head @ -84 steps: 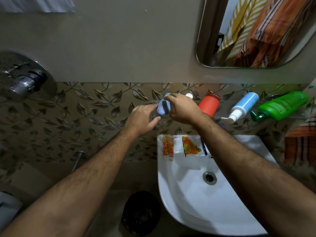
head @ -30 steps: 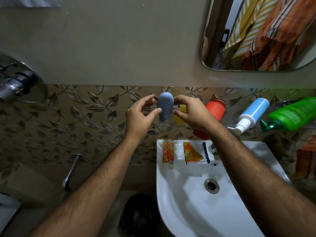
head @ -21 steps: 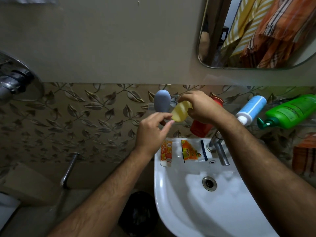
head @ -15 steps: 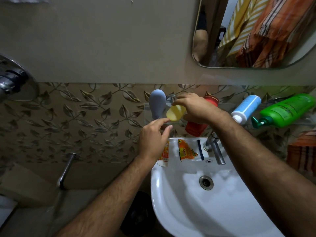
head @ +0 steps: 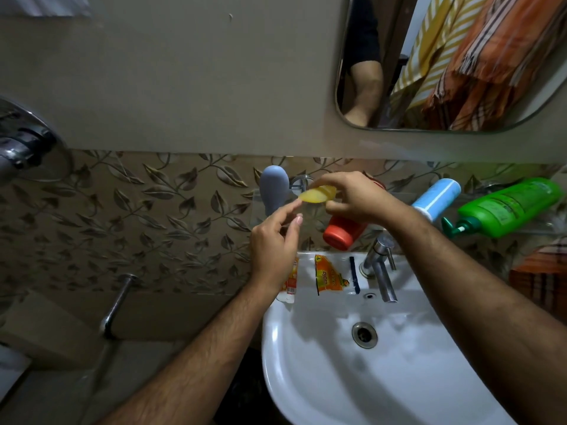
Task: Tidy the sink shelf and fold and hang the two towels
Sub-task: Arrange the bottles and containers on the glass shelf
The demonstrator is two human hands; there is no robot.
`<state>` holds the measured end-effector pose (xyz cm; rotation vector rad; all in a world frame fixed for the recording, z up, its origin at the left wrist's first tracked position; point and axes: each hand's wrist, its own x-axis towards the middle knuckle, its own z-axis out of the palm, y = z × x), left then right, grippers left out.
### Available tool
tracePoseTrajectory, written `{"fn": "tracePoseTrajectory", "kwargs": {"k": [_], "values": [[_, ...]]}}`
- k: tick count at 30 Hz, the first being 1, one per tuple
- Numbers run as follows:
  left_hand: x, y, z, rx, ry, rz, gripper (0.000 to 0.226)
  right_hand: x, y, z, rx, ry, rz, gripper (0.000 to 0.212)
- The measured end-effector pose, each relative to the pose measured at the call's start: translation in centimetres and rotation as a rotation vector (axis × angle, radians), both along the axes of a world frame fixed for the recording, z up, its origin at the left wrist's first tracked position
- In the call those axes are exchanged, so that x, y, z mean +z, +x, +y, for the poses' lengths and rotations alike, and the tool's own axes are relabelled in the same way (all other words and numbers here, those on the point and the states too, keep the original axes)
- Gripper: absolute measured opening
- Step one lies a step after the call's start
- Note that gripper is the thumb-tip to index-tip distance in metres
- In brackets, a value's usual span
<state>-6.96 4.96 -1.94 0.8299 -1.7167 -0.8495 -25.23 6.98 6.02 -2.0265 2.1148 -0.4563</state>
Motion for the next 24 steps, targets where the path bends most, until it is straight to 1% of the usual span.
{"fn": "tracePoseTrajectory", "kwargs": {"k": [2, 3, 4, 7, 12, 15, 17, 22, 24], "values": [[0.5, -0.7, 0.2, -0.031, 0.035, 0.076, 0.035, 0.0, -0.4, 0.5, -0.009, -0.032, -0.172, 0.043], [0.7, -1.1, 0.3, -0.047, 0.058, 0.097, 0.037, 0.0, -0.7, 0.5, -0.015, -0.056, -0.221, 0.041], [0.8, -1.5, 0.3, -0.06, 0.084, 0.097, 0.039, 0.0, -0.9, 0.6, -0.021, -0.067, -0.249, 0.04], [0.9, -2.9, 0.2, -0.065, 0.165, 0.008, 0.045, -0.1, -1.4, 0.6, -0.033, -0.04, -0.29, 0.032], [0.8, -5.0, -0.5, -0.073, 0.247, 0.003, 0.052, 0.0, -1.8, 0.8, -0.008, 0.011, -0.389, 0.041], [0.8, -5.6, -0.8, -0.062, 0.261, 0.012, 0.054, 0.1, -2.2, 1.0, 0.002, 0.048, -0.417, 0.035], [0.8, -5.7, -1.0, -0.042, 0.25, 0.012, 0.052, 0.0, -2.4, 1.0, 0.005, 0.043, -0.423, 0.036], [1.0, -5.7, -1.3, 0.009, 0.241, 0.028, 0.044, -0.3, -2.7, 1.1, -0.014, -0.003, -0.351, 0.041], [1.0, -5.6, -1.2, 0.017, 0.232, 0.029, 0.043, -0.6, -2.7, 1.0, -0.018, -0.045, -0.312, 0.037]]}}
